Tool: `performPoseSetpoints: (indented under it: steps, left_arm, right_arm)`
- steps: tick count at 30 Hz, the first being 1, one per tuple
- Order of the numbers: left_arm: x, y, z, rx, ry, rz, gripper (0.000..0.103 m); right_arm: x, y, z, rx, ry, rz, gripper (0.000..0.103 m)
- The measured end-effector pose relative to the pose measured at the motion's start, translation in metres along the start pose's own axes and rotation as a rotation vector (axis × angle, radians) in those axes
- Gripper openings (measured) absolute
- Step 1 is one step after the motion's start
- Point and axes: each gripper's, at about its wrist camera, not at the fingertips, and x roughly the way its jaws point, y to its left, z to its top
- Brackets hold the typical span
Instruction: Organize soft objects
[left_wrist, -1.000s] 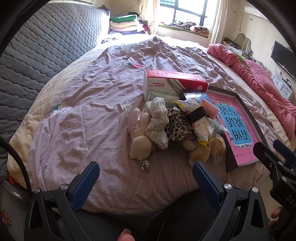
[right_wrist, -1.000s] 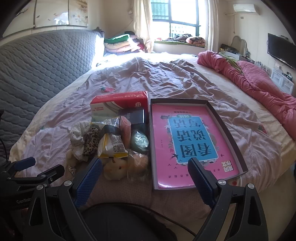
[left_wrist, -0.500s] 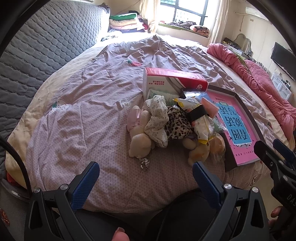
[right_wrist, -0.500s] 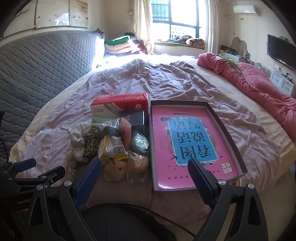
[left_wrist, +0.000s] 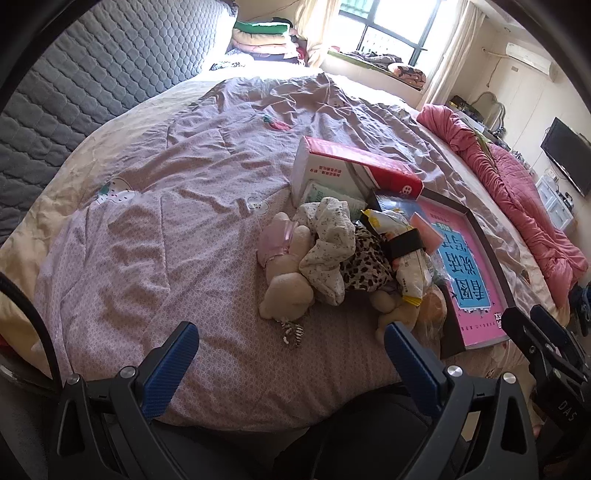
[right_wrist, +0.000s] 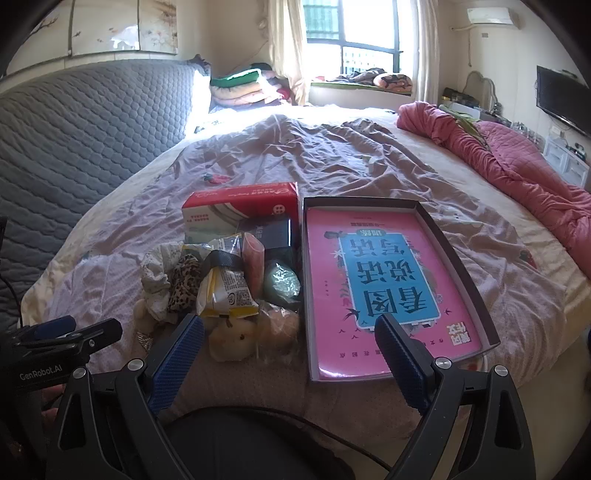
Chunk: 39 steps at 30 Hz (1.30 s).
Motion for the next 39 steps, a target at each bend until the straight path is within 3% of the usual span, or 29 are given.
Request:
performPoseSetpoints:
  steps: [13, 16, 26, 33, 39]
  left_arm:
    - [0.029, 0.021, 0.003, -0.026, 0.050, 0.020, 0.098]
    - [0.042, 0.028, 0.005, -0.025, 0.081, 0.017, 0.087]
    - [0.075, 0.012, 0.008, 0.068, 0.134, 0.014, 0.076]
    - [0.088, 0.010, 0.009, 0.073, 0.146, -0.012, 0.056]
    - [0.089, 0.015, 0.013, 0.067, 0.124, -0.031, 0.055]
  right_arm:
    - [0.022, 0.001, 0.001, 0.003, 0.037, 0.044, 0.094]
    - [0.026, 0.003, 0.001, -0.004, 0.043, 0.044, 0.094]
    - [0.046, 0.012, 0.006, -0.019, 0.076, 0.055, 0.094]
    - [0.064, 0.028, 0.017, -0.030, 0.088, 0.091, 0.094]
    - [0.085, 0.040, 0.022, -0.056, 0.108, 0.115, 0.093]
